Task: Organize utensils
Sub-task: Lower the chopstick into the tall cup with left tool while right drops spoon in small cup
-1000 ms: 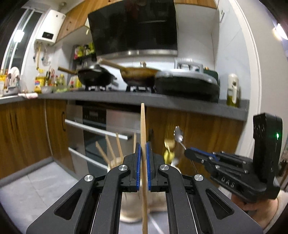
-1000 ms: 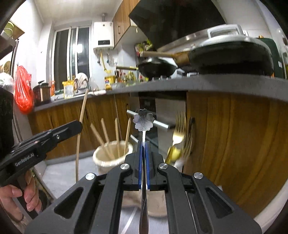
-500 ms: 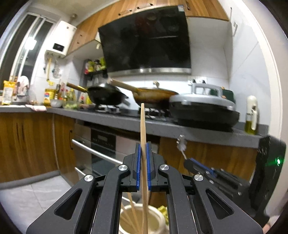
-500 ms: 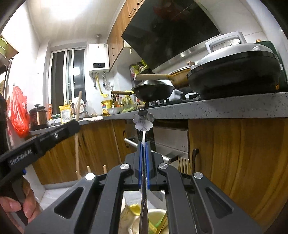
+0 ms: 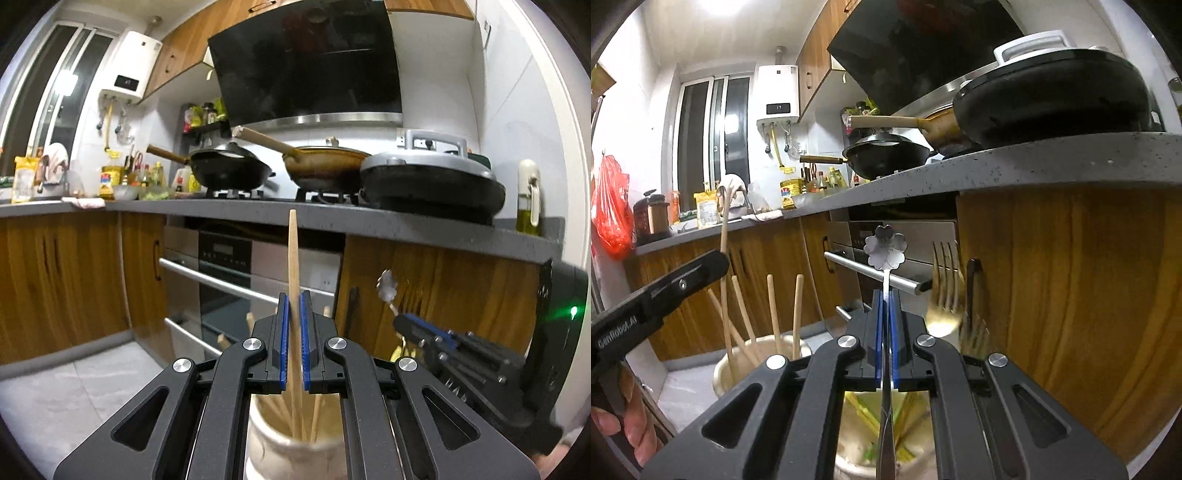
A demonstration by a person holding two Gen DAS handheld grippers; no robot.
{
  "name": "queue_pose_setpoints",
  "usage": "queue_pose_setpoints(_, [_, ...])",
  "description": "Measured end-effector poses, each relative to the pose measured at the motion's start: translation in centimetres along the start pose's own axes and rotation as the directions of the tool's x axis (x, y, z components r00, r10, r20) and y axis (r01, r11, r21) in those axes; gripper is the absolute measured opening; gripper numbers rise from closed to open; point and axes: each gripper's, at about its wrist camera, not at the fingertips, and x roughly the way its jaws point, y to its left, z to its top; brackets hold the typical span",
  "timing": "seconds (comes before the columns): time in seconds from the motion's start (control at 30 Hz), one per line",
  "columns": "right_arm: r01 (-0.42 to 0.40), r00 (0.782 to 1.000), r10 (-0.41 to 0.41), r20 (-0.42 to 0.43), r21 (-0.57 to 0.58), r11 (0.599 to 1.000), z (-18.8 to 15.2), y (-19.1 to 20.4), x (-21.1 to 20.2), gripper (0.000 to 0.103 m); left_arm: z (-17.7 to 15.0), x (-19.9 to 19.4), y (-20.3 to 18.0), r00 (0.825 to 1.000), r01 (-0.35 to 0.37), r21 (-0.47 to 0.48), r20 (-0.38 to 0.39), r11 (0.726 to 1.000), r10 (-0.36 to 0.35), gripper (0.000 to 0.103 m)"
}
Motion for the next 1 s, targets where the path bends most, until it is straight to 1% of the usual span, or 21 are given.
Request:
queue_pose_setpoints(0.1, [-0.004,1.0,0.004,0.022,-0.003,1.0,0.1,0.2,-0.4,0.003,-0.6,-0.2,-0.1,1.0,-0.001,0.0,-0.004,1.0,0.001,0.006])
queue_pose_setpoints(0.2, [-0.005,0.998,0.005,0.064,0.005,1.0,1.2,0.4,-0.4,0.003,-0.1,-0.1,-0.3,1.0,0.01,0.001,0.005,1.0,-0.01,0.006])
queue_pose_setpoints(0.3, [0.01,0.995,-0.008,0.096,-0.015,1.0,2.2,0.9,0.2,0.003,0.6,0.1,-0.5,1.0,0.016,0.007,0.014,1.0,-0.016,0.006])
queue_pose_setpoints(0.37, [0.038,0.993,-0.034,0.113,-0.032,0.999,2.3,1.3,0.8,0.003,0.7,0.3,-0.4,1.0,0.019,0.003,0.007,1.0,-0.019,0.006])
queue_pose_setpoints(0.43, [0.05,0.993,-0.045,0.105,-0.044,0.998,2.1,1.4,1.5,0.003,0.4,0.5,-0.2,1.0,0.024,-0.009,-0.006,1.0,-0.024,0.006])
queue_pose_setpoints(0.5, [0.045,0.996,-0.041,0.08,-0.054,0.998,1.4,1.4,1.9,0.003,-0.1,0.5,-0.1,1.0,0.027,-0.018,-0.013,0.999,-0.028,0.006])
queue_pose_setpoints(0.63, [0.039,0.999,-0.036,0.04,-0.071,0.997,0.0,1.3,1.7,0.003,-0.8,0.4,0.4,0.999,0.027,-0.031,-0.029,0.999,-0.027,0.006])
queue_pose_setpoints(0.8, [0.03,0.999,-0.03,-0.034,-0.01,1.0,-1.1,-0.1,0.3,0.003,-1.5,-0.3,0.9,0.998,0.039,-0.049,-0.047,0.998,-0.042,0.006])
queue_pose_setpoints(1.0, [-0.012,0.999,0.013,-0.042,0.041,0.999,-2.2,-1.1,-1.8,0.003,-2.7,-0.8,0.0,0.996,0.039,-0.001,-0.075,0.999,-0.039,0.006])
